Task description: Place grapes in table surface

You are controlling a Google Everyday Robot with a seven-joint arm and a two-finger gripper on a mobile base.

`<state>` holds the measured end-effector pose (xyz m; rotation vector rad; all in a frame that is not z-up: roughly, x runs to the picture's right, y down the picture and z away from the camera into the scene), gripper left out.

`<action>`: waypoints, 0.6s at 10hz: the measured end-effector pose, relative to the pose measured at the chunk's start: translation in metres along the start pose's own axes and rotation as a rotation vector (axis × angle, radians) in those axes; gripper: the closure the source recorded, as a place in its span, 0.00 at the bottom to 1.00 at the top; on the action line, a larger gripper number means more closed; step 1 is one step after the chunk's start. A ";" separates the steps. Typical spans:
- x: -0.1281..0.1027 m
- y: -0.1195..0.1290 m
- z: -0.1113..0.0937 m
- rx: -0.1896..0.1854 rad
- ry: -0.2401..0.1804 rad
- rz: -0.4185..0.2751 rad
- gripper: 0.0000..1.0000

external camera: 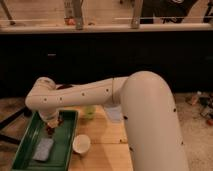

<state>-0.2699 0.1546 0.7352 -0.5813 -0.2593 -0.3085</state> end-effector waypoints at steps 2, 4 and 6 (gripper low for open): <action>0.015 -0.008 -0.020 0.030 0.004 0.010 1.00; 0.037 -0.013 -0.027 0.039 0.009 0.027 1.00; 0.070 -0.013 -0.034 0.026 0.008 0.042 1.00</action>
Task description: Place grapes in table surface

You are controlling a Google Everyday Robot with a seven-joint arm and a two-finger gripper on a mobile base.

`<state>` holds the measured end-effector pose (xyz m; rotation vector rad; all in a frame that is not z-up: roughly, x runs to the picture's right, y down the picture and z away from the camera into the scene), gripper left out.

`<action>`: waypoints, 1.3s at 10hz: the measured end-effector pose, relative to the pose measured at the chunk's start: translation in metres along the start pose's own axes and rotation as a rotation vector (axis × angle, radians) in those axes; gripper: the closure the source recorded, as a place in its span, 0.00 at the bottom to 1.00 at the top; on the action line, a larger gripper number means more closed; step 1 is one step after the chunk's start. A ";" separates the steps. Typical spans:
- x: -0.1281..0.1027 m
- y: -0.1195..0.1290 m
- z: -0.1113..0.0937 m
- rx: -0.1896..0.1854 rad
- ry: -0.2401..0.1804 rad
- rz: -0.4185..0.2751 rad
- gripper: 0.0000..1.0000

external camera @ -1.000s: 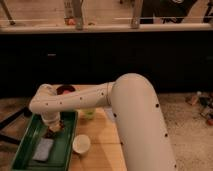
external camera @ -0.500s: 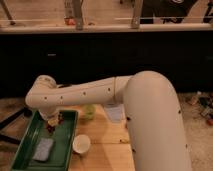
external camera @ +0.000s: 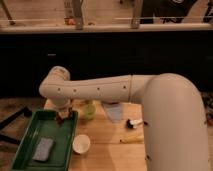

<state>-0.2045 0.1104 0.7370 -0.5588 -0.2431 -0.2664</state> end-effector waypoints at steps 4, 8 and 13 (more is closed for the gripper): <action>0.004 0.001 -0.001 -0.011 -0.004 -0.006 1.00; 0.008 0.003 -0.002 -0.006 0.011 0.012 1.00; 0.071 0.027 -0.025 0.033 0.042 0.138 1.00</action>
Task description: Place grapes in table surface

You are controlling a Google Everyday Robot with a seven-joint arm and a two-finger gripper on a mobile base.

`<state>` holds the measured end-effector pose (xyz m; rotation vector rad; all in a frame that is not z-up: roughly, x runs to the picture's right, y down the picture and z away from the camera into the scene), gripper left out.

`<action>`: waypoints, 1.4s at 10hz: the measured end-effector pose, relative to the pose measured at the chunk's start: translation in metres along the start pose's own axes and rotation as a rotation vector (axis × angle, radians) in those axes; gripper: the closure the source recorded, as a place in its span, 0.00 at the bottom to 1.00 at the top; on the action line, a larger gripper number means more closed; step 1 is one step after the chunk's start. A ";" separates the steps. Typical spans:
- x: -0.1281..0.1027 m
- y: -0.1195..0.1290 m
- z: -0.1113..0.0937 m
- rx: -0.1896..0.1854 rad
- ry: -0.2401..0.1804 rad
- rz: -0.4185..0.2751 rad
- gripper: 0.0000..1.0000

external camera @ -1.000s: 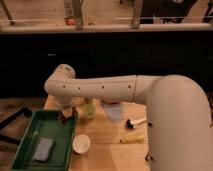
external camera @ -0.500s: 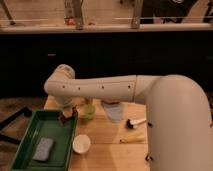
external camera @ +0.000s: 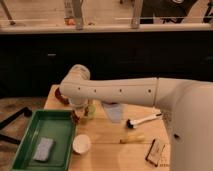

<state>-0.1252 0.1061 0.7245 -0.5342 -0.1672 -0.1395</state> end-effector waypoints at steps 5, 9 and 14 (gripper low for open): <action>0.044 0.020 -0.008 0.014 0.043 0.113 1.00; 0.065 0.033 0.015 -0.017 0.052 0.182 1.00; 0.084 0.040 0.035 -0.060 0.073 0.233 1.00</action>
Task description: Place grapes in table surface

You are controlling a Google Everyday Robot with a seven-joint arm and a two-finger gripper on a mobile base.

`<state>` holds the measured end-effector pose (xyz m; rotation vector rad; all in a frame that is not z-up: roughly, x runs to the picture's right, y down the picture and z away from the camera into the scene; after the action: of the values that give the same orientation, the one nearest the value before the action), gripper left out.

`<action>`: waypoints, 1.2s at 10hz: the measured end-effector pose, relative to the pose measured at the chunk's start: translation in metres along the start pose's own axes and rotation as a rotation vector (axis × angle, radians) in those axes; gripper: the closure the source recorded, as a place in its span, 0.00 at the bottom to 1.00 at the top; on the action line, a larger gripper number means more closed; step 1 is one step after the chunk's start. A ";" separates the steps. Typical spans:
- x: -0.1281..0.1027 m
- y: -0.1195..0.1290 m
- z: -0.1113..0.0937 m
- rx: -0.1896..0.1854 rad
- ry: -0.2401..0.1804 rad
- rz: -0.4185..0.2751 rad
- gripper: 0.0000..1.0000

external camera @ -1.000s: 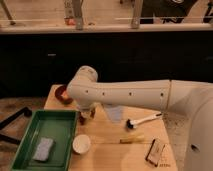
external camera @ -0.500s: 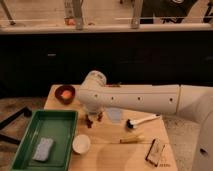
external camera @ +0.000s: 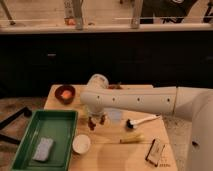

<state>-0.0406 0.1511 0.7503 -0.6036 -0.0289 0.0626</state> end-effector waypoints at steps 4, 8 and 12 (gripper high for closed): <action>0.014 -0.002 0.009 -0.007 -0.008 0.058 0.99; 0.015 -0.002 0.010 0.001 -0.012 0.065 0.79; 0.016 -0.002 0.010 0.001 -0.011 0.066 0.40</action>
<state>-0.0254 0.1563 0.7599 -0.6036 -0.0201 0.1297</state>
